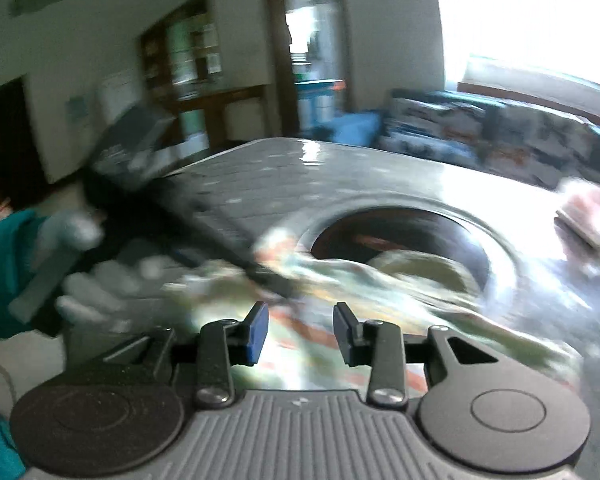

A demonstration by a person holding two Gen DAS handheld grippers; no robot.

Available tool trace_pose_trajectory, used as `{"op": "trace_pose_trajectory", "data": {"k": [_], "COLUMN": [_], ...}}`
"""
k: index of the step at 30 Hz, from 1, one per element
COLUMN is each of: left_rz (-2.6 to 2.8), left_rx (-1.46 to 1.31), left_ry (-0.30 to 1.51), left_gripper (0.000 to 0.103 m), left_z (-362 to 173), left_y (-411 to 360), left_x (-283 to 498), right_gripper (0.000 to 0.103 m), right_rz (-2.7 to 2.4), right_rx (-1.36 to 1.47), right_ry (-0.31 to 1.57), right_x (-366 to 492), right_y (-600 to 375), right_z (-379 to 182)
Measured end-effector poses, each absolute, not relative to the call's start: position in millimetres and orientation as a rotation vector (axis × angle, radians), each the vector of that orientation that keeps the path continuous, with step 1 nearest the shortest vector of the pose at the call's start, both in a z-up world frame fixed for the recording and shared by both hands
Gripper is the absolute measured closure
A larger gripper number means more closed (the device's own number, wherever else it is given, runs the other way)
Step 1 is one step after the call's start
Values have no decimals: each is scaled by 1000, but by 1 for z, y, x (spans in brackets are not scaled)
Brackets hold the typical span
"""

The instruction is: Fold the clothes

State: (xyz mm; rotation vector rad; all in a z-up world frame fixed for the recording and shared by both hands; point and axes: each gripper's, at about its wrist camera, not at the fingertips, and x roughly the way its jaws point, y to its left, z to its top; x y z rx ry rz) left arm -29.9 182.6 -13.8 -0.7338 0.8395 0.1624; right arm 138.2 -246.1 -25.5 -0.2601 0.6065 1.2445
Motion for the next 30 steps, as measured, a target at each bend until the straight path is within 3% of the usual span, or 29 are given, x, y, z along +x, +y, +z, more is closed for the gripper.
{"op": "trace_pose_trajectory", "data": {"k": [2,4,15,17,18,19,21,30], "left_rz": [163,164,189,192,194,193,185,93], "left_rx": [-724,-707,-586,-566,-555,-545,-522,-423], "left_ry": [840,840,849,855,858,858,850,794], "left_gripper": [79,79,79,79,79,79,79,91], "left_z": [-14,-13,-9,-7,-6,-4,4,42], "left_y": [182,181,170,168,167,165,161,136], "left_x": [-29,-28,-20,-17,-16,-14,-10,19], "right_gripper": [65,56,55,62,75,82,88,93], "right_rz": [1148,1056,820,844,857,864,870,858], "right_rx": [-245,-251,-98,-96,-94,-93,-88,-51], "right_ry": [615,626,772,761,759,757,744,619], "right_x": [163,182,252,249,247,246,242,225], "right_y": [-259,-271,-308,-303,-301,-299,-300,-331], "right_z": [-29,-34,-82,-85,-84,-84,-79,-30]}}
